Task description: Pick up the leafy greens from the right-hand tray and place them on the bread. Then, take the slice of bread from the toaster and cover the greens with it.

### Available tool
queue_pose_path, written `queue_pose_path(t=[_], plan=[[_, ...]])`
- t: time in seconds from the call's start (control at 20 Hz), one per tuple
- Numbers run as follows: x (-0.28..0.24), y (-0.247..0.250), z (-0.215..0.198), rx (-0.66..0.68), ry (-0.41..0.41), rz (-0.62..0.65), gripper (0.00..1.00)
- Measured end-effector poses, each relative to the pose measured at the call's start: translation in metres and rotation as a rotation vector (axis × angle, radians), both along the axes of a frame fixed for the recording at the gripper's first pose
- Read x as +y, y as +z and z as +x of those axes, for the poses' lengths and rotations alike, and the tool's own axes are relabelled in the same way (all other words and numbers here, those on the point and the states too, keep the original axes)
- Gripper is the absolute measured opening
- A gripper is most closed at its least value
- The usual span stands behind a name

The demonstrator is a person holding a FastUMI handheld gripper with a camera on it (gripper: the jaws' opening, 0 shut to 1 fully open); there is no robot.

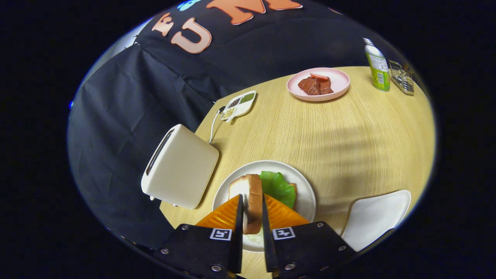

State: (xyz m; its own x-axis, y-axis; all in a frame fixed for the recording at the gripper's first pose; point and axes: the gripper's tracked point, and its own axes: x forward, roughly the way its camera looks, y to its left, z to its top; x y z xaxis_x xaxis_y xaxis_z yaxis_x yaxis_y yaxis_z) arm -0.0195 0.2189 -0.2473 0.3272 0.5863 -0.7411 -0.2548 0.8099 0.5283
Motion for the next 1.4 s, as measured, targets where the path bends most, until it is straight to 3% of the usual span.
queue_pose_path(t=[0.25,0.75,1.05,1.4], plan=[[-0.024,0.031,0.024,-0.192,-0.069,-0.034,0.5],[-0.104,0.149,0.069,-0.71,-0.291,-0.154,0.83],[-0.126,0.204,0.064,-0.923,-0.393,-0.182,0.89],[-0.121,0.24,0.051,-1.089,-0.411,-0.229,0.94]])
